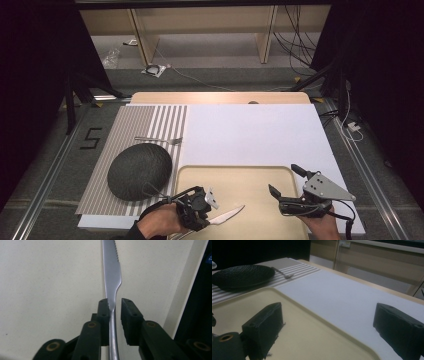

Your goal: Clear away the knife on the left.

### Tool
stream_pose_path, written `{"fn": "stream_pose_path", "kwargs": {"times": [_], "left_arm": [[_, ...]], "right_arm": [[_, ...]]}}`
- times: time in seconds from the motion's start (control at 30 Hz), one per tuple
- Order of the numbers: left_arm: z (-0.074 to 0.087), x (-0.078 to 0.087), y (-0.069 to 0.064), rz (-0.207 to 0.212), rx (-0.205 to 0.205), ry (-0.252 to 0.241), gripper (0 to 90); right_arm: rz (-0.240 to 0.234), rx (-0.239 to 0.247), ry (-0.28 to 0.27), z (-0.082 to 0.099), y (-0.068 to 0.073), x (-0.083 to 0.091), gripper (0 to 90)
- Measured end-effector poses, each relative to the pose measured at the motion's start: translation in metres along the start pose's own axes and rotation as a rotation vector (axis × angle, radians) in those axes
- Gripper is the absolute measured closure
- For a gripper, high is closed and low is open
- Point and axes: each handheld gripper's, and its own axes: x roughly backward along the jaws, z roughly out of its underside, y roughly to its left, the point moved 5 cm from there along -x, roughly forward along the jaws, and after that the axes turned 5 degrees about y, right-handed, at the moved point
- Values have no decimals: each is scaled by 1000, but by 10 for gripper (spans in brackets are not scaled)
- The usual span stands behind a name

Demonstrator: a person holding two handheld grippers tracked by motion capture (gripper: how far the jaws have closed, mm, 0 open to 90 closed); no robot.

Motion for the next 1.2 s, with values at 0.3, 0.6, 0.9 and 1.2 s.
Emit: {"fn": "stream_pose_path", "kwargs": {"times": [0.3,0.6,0.9,1.2], "left_arm": [[-2,-9,-8,-7,-64,-27,884],[-2,-25,-13,-13,-80,-13,890],[-1,-27,-6,-16,-69,-38,891],[4,-25,5,-29,-33,-65,891]], "right_arm": [[-1,1,-1,0,0,0,100],[-1,2,-1,0,0,0,102],[-1,2,-2,0,0,0,102],[-2,4,-1,0,0,0,102]]}}
